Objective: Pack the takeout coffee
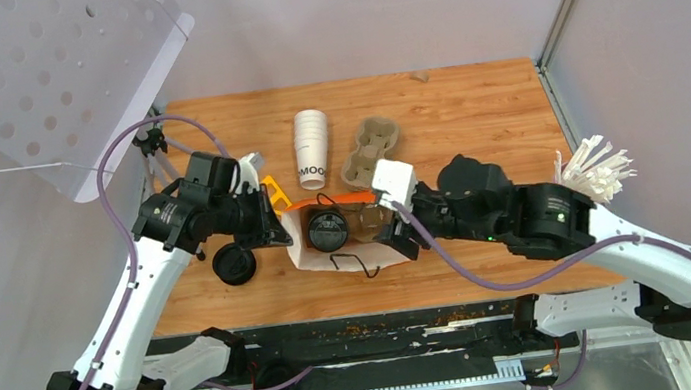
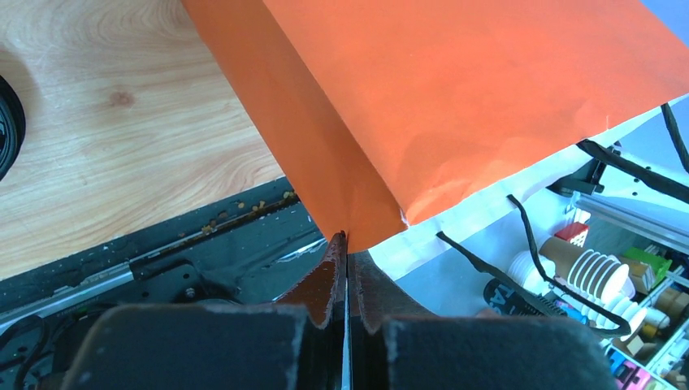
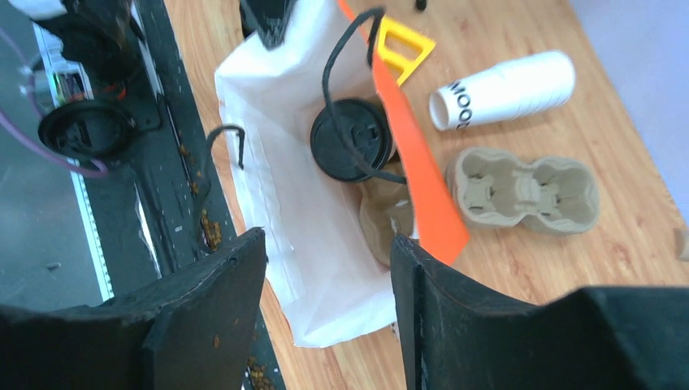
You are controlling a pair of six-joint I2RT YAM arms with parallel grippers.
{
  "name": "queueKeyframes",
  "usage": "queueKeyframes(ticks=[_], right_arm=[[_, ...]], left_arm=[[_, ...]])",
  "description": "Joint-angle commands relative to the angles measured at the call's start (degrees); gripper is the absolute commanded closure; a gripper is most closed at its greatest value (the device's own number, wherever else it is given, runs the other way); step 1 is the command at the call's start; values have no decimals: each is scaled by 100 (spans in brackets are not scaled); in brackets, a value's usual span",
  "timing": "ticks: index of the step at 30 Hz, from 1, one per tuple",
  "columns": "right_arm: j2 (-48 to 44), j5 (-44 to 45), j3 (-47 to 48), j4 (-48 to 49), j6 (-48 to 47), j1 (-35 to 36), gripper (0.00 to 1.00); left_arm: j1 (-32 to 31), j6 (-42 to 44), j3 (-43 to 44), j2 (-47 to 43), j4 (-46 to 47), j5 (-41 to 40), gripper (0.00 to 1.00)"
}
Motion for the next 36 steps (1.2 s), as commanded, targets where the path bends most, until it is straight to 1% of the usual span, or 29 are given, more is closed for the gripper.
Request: queueKeyframes(ticks=[1, 6, 8, 11, 13, 15, 17, 20, 23, 28, 32, 36], right_arm=[[-302, 294, 580, 82, 234, -22, 41], [138, 1215, 1152, 141, 75, -72, 37], [433, 1457, 1376, 67, 64, -316, 37], [965, 1319, 1902, -244, 373, -1235, 37], [1157, 1105, 2039, -369, 713, -1818, 36], [1220, 896, 1973, -445, 1011, -2359, 34], [1180, 817, 1644, -421, 1193, -2693, 32], [1013, 675, 903, -325, 1643, -3059, 23], [819, 688, 173, -287, 2114, -3306, 21], [484, 652, -901, -136, 2632, -3381, 16], [335, 698, -1504, 191, 2749, -3391, 15], [195, 631, -2039, 758, 2696, -3384, 15]], left_arm=[[-17, 133, 273, 94, 99, -20, 100], [-17, 142, 303, 133, 169, -5, 100], [-17, 146, 305, 145, 179, -1, 100], [-17, 169, 307, 173, 180, 23, 100], [-17, 186, 321, 170, 163, 30, 100], [-17, 179, 318, 141, 151, 22, 100], [-17, 195, 324, 102, 102, -19, 100], [-17, 241, 363, 54, 16, -57, 100], [-17, 300, 422, 55, -109, -135, 100], [-17, 368, 462, -9, -267, -197, 100], [-17, 389, 443, -45, -307, -146, 100], [-17, 383, 449, -71, -329, -123, 100]])
